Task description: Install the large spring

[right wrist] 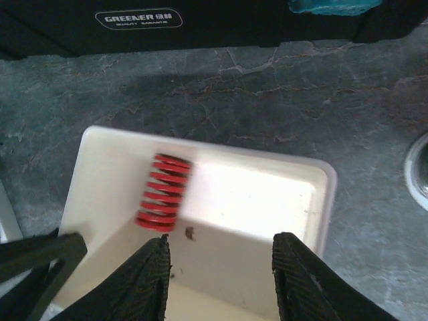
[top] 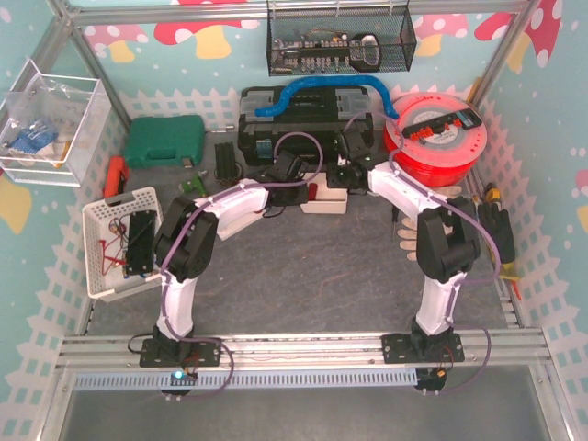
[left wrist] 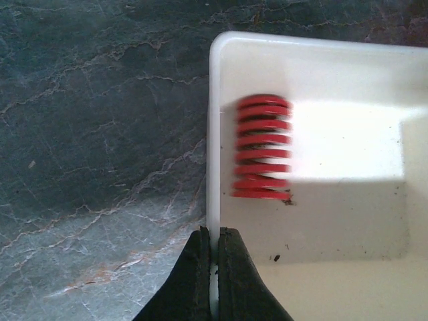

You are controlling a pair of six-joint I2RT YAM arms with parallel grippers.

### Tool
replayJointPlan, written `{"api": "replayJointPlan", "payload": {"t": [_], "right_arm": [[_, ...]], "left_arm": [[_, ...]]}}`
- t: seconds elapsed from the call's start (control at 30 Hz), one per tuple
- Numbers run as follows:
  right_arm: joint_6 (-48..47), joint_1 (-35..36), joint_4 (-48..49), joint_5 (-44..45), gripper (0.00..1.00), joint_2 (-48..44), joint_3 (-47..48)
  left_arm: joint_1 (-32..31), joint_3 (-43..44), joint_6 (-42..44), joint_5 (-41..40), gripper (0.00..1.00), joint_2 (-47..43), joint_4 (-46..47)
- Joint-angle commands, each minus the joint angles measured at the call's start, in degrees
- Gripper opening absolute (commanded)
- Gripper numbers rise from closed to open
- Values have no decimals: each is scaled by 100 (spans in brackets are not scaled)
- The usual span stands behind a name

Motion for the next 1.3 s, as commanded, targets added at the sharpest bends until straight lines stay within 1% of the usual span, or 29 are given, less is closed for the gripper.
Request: {"api": "replayJointPlan", "payload": {"t": [0.0, 0.07, 0.17, 0.37, 0.47, 0.7, 0.87, 1.0, 1.17, 1.27], "right_arm": [[262, -15, 65, -316, 46, 599, 371], [272, -15, 326, -609, 47, 773, 471], [442, -15, 408, -842, 49, 1046, 635], [508, -6, 838, -1168, 52, 1252, 521], [536, 13, 843, -1361, 53, 1429, 573], [579, 56, 823, -1492, 53, 1752, 475], [478, 56, 789, -1539, 54, 2118, 741], [455, 65, 263, -1133, 53, 2469, 997], [416, 64, -290, -566, 49, 2807, 1112], [383, 64, -630, -252, 47, 2940, 1293]], "left_arm": [[-12, -136, -182, 35, 0, -150, 49], [-7, -124, -162, 55, 0, -131, 71], [-6, -73, -169, 76, 0, -101, 73], [-19, -16, -178, 156, 0, -114, 73], [-18, 36, -209, 198, 0, -75, 73], [-19, 338, -250, 258, 0, 99, 64], [-22, 518, -274, 311, 0, 170, 64], [-17, 555, -266, 295, 0, 215, 64], [-6, 516, -353, 280, 0, 264, 65], [15, 521, -419, 280, 3, 279, 64]]}}
